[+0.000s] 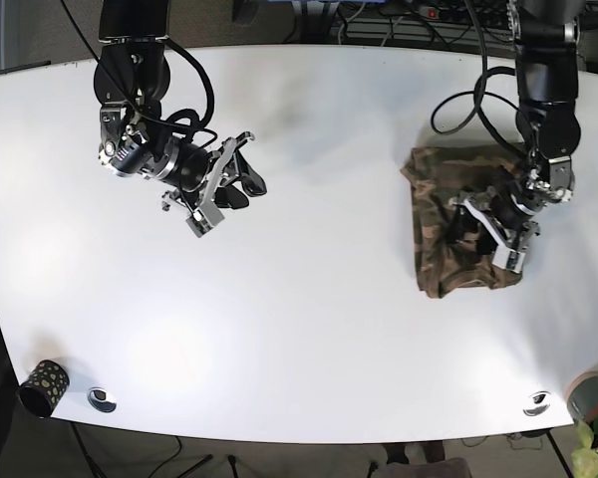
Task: Fold the T-shirt properly
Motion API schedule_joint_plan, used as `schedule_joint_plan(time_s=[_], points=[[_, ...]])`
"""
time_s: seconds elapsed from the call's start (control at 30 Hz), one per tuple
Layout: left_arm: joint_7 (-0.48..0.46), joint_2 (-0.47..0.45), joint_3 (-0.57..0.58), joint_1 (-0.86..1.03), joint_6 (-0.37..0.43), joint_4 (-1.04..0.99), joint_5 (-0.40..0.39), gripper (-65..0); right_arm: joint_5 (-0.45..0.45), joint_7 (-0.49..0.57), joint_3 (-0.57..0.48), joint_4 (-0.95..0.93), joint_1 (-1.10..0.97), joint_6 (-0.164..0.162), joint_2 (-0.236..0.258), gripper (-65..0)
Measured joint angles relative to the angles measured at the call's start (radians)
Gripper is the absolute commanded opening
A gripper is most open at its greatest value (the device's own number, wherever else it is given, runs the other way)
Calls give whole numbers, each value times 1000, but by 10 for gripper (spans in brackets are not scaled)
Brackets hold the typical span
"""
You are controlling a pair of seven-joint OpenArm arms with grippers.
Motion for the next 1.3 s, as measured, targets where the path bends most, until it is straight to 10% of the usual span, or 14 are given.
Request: schedule_joint_plan(time_s=[0.57, 0.77, 1.3], points=[[113, -325, -11, -21, -65, -123, 67, -268, -3, -1, 0, 3, 0, 0, 0, -447], [26, -421, -7, 2, -93, -215, 92, -268, -3, -1, 0, 54, -3, 0, 0, -447], [-13, -482, -11, -114, -203, -271, 134, -268, -4, -1, 1, 68, -5, 0, 18, -447]])
